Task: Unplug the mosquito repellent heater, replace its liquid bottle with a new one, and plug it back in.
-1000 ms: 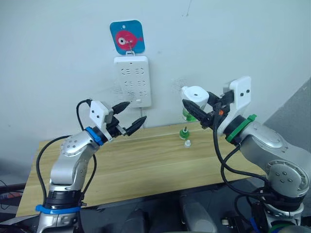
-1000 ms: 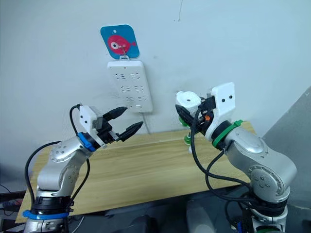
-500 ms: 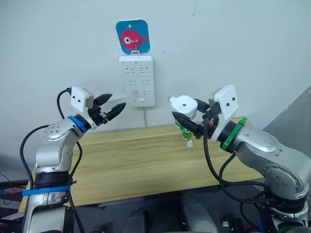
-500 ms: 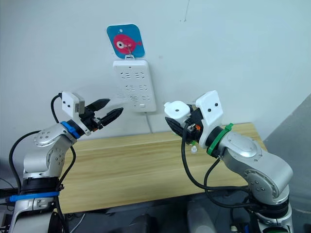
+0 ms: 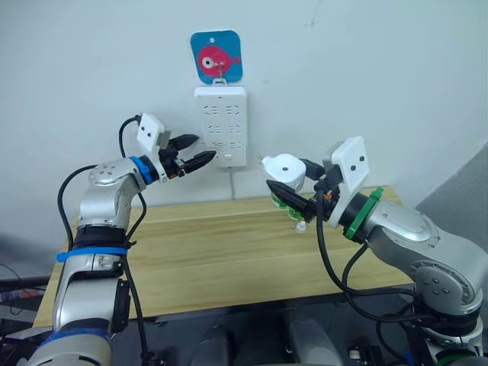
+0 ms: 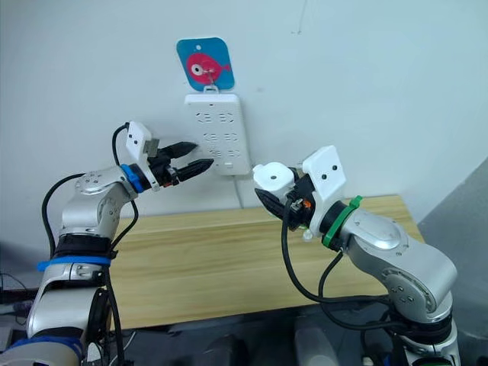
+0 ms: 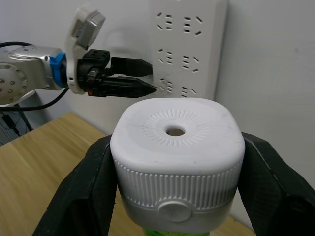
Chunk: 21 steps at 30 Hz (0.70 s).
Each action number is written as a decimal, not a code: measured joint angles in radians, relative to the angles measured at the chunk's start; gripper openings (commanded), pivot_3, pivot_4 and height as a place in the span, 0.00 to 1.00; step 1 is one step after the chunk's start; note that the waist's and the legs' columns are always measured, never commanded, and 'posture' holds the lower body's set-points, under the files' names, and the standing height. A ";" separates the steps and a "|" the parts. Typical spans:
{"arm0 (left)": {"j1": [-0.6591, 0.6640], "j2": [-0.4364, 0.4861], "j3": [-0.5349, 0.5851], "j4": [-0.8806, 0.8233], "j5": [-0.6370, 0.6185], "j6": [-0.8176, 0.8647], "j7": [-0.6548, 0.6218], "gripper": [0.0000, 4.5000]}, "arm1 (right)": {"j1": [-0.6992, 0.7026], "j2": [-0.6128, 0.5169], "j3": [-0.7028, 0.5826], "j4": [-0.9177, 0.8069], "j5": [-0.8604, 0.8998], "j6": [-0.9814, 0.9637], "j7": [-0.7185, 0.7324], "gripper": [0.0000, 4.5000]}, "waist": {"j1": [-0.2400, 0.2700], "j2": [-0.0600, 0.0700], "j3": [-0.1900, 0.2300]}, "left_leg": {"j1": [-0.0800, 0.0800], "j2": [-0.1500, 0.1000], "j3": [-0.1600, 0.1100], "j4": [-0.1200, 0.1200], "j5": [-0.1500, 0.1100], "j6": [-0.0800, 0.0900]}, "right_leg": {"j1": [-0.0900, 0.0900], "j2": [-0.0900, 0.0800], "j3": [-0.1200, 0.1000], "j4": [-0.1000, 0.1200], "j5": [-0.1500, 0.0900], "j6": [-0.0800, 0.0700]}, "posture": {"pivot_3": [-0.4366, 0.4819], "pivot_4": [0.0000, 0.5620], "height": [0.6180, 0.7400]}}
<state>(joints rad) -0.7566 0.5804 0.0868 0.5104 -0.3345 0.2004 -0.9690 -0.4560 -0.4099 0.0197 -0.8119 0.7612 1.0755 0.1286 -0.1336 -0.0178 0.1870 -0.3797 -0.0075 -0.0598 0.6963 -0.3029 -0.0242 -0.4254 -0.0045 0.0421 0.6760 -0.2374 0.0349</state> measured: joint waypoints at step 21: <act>-0.128 -0.054 -0.059 0.092 0.028 0.080 -0.201 0.79 | 0.034 -0.017 -0.007 -0.031 0.054 0.011 -0.005 0.66 | -0.006 0.000 0.000 | -0.002 0.000 -0.001 -0.001 0.000 0.000 | -0.001 0.000 0.000 -0.002 0.000 0.000 | 0.23 0.26 0.92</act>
<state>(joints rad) -0.8847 0.5267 0.0274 0.6026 -0.3068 0.2800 -1.1698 -0.4223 -0.4264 0.0127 -0.8432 0.8148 1.0862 0.1231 -0.1395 -0.0181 0.1872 -0.3819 -0.0076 -0.0609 0.6956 -0.3031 -0.0238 -0.4265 -0.0048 0.0417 0.6742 -0.2374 0.0349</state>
